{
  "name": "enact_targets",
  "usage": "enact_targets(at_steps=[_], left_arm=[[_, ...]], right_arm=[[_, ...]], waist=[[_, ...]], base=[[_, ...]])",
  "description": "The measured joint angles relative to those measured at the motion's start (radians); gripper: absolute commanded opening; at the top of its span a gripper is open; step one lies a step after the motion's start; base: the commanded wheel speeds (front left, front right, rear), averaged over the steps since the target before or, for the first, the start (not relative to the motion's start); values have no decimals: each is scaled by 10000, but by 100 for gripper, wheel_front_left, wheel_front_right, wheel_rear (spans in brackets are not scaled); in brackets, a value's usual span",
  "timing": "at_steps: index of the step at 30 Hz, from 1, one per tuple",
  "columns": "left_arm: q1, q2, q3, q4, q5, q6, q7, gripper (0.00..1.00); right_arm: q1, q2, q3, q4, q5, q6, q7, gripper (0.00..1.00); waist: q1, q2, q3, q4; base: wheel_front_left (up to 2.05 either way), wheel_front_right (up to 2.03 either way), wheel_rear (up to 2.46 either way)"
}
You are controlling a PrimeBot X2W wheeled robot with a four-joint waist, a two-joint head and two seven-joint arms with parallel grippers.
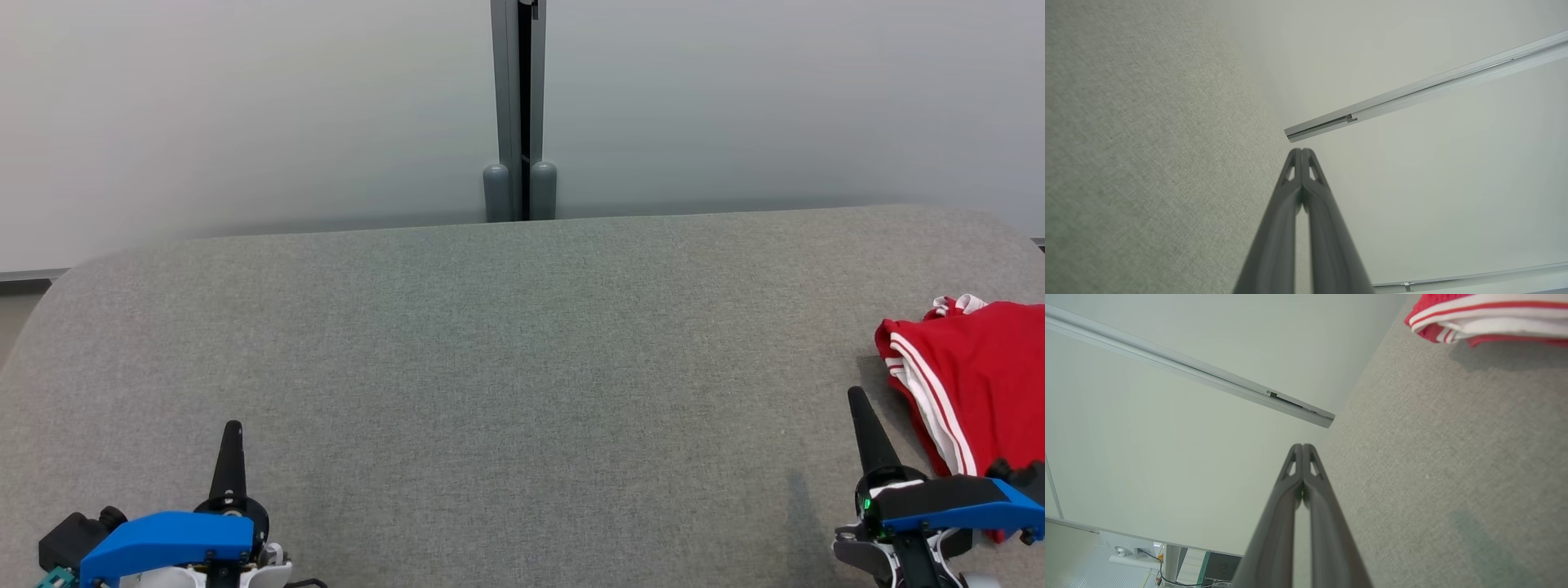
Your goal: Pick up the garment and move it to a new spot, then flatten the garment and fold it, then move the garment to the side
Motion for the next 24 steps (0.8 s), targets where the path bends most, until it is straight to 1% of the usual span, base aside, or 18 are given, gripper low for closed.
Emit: enact_targets(at_steps=[24], left_arm=[[-159,6,125,-385,-2127,0,545,0]], right_arm=[[98,-15,-119,-405,2199,-2,554,0]], waist=[[0,0,-8,33]], base=[[0,0,0]])
